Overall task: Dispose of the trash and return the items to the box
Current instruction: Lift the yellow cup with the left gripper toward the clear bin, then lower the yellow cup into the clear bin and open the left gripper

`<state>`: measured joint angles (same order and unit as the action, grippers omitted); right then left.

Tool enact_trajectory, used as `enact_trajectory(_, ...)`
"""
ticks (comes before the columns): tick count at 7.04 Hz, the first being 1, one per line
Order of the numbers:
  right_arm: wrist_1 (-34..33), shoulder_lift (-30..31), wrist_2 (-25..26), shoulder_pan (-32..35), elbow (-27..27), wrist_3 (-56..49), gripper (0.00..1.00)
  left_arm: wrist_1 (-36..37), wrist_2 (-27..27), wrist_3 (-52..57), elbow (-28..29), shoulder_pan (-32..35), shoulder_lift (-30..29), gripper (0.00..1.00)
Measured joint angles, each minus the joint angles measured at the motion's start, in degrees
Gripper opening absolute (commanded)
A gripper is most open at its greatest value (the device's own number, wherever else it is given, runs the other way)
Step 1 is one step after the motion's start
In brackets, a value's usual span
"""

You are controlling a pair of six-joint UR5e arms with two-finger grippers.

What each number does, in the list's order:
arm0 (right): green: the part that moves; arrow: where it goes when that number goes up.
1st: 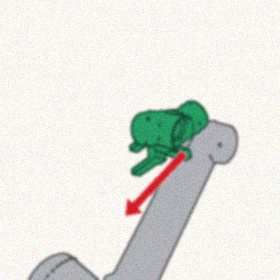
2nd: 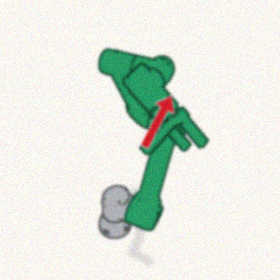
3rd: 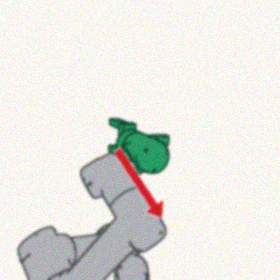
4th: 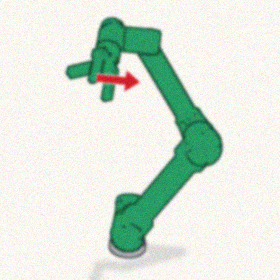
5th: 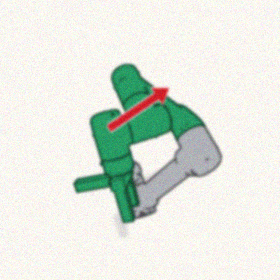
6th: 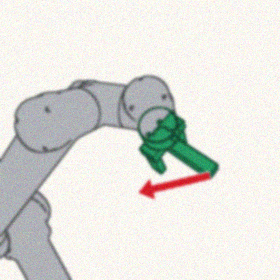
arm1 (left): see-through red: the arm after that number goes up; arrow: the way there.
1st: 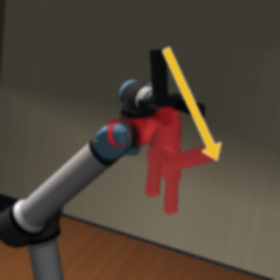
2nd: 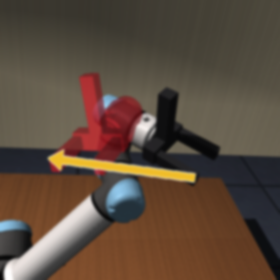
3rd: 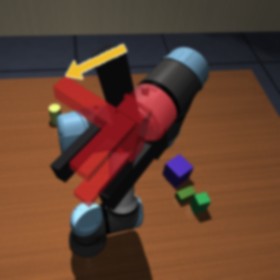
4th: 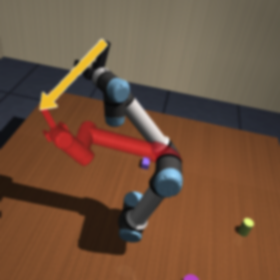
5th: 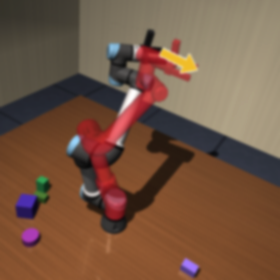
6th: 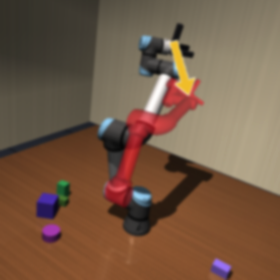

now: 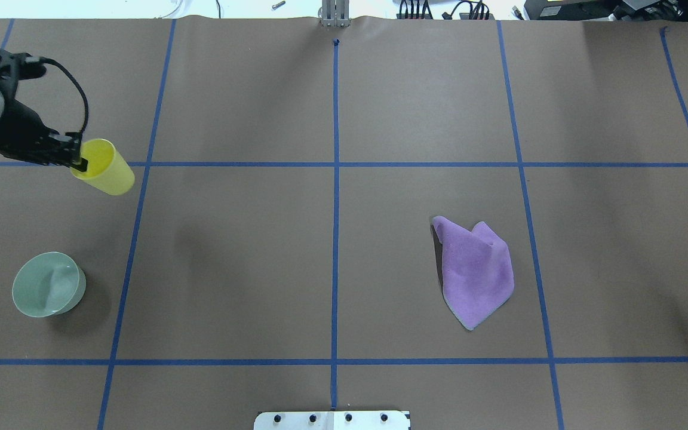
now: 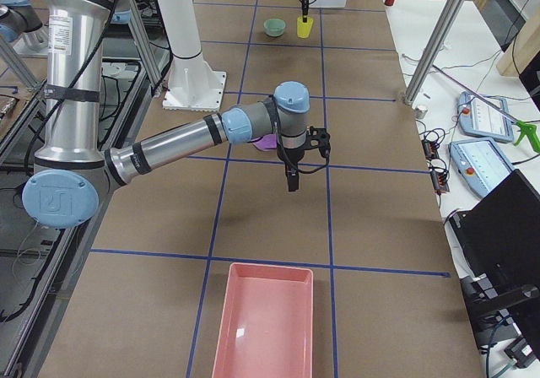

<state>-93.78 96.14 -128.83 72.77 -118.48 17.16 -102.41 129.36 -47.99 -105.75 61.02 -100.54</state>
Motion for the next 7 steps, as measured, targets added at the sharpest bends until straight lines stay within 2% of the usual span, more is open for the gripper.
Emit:
enact_trajectory(2,0.0,-0.1,0.0,-0.1,0.0,0.0,1.0,9.7,0.6,14.3,1.3,11.7,0.3,0.0)
enact_trajectory(3,0.0,-0.1,0.0,-0.1,0.0,0.0,1.0,12.9,0.7,24.3,5.3,18.6,0.2,0.0)
enact_trajectory(4,0.0,-0.2,0.0,-0.1,0.1,0.0,1.0,13.6,0.8,34.4,11.9,24.3,-0.6,0.0)
enact_trajectory(5,0.0,-0.2,0.0,-0.2,0.1,0.0,1.0,11.9,0.9,43.1,19.7,28.4,-1.6,0.0)
enact_trajectory(7,0.1,-0.2,0.5,-0.3,0.2,0.0,1.0,-1.5,0.9,52.7,38.8,31.9,-3.6,0.0)
